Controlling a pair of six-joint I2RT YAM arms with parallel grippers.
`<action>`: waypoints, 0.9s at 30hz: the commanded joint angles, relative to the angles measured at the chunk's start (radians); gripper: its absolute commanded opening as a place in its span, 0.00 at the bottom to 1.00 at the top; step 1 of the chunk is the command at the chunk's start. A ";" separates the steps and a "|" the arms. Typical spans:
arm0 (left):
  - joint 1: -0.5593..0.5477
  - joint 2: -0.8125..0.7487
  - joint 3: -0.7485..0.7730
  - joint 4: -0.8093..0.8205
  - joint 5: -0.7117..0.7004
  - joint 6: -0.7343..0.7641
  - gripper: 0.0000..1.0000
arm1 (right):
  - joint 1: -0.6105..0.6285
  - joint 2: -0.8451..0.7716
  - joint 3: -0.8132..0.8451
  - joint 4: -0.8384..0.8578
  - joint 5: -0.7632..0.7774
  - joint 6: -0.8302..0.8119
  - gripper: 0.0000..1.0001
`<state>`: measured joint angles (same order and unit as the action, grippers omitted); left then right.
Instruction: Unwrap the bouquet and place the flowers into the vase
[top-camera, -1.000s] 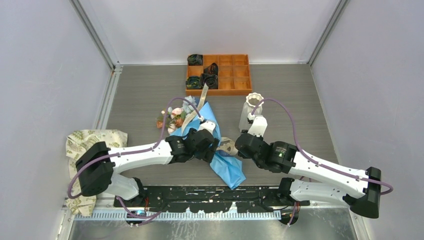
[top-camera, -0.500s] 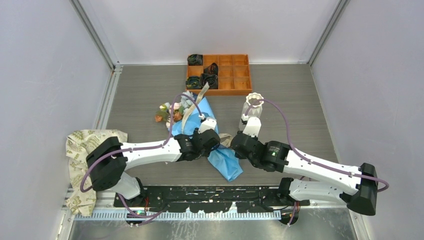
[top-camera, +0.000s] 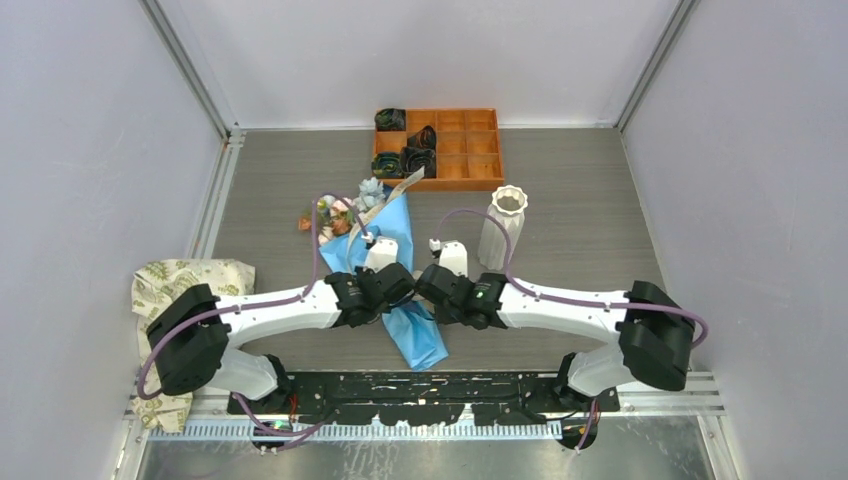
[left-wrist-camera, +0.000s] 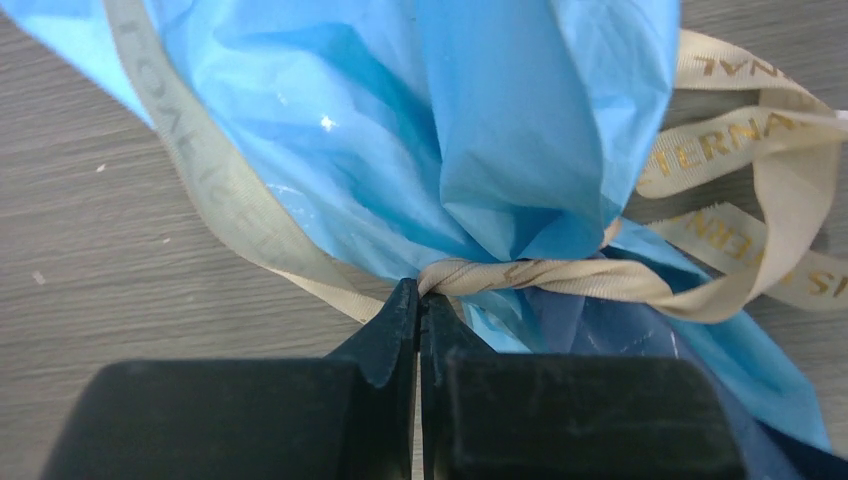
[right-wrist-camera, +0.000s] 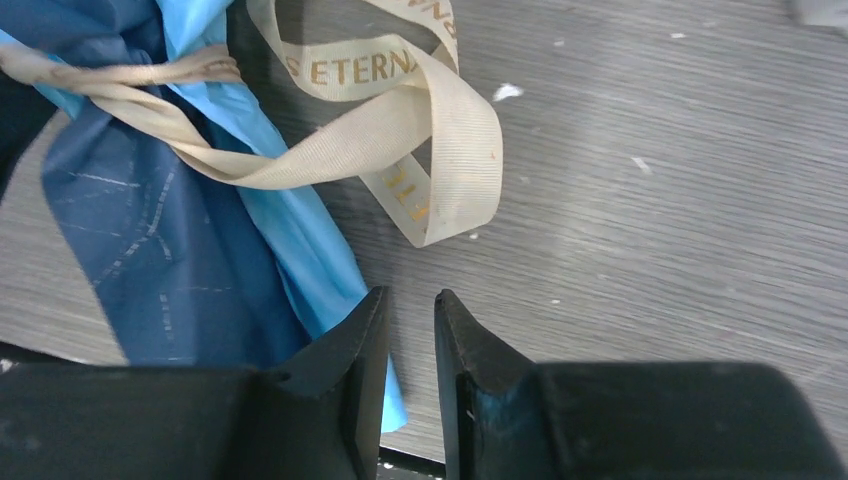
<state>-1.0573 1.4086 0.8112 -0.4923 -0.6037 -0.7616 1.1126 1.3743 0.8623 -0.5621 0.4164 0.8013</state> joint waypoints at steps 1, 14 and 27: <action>0.021 -0.077 -0.017 -0.026 -0.068 -0.042 0.00 | 0.001 0.066 0.034 0.106 -0.120 -0.030 0.29; 0.141 -0.204 -0.114 0.045 0.026 0.013 0.00 | 0.000 0.081 0.066 0.120 -0.144 -0.068 0.28; 0.145 -0.210 -0.216 0.107 0.057 -0.030 0.00 | -0.078 0.339 0.346 0.216 -0.238 -0.164 0.37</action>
<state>-0.9176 1.2224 0.6037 -0.4229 -0.5369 -0.7753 1.0615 1.6299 1.1469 -0.3985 0.2390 0.6731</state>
